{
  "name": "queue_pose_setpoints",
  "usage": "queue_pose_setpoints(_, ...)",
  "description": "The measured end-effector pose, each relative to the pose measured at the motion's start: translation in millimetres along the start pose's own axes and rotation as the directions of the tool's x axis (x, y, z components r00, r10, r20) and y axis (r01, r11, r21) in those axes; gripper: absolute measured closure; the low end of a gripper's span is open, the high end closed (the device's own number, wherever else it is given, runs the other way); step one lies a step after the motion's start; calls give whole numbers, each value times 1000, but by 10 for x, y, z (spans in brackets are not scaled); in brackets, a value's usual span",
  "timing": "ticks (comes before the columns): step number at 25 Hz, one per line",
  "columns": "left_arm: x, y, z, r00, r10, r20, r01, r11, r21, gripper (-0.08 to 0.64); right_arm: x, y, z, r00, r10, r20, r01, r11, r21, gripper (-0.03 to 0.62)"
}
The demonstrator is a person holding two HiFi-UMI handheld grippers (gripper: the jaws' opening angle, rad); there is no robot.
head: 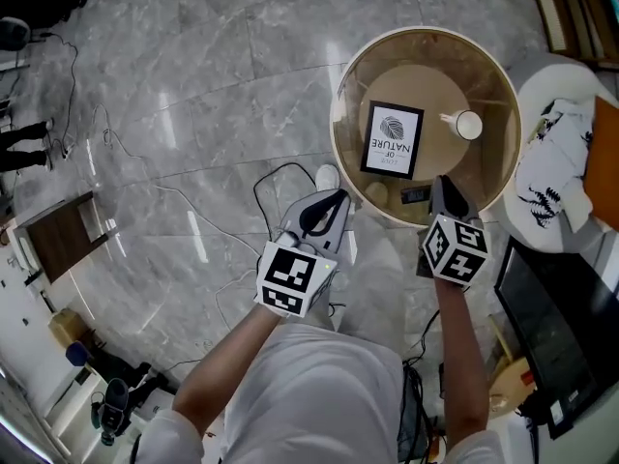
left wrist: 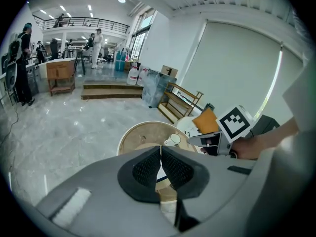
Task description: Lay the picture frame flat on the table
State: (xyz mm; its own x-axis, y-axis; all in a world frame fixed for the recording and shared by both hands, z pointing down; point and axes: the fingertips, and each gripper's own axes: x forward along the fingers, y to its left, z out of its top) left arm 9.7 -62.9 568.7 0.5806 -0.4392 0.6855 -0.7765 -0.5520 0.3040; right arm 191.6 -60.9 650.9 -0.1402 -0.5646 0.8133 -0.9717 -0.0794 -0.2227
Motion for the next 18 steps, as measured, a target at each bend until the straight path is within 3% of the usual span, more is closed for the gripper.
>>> queue_pose_setpoints(7, -554, -207, 321, 999, -33, 15, 33, 999, 34, 550, -727, 350, 161, 998, 42, 50, -40, 998, -40, 568)
queue_pose_setpoints(18, -1300, -423, 924, 990, -80, 116, 66, 991, 118, 551, -1873, 829, 639, 976, 79, 202, -54, 991, -122, 568)
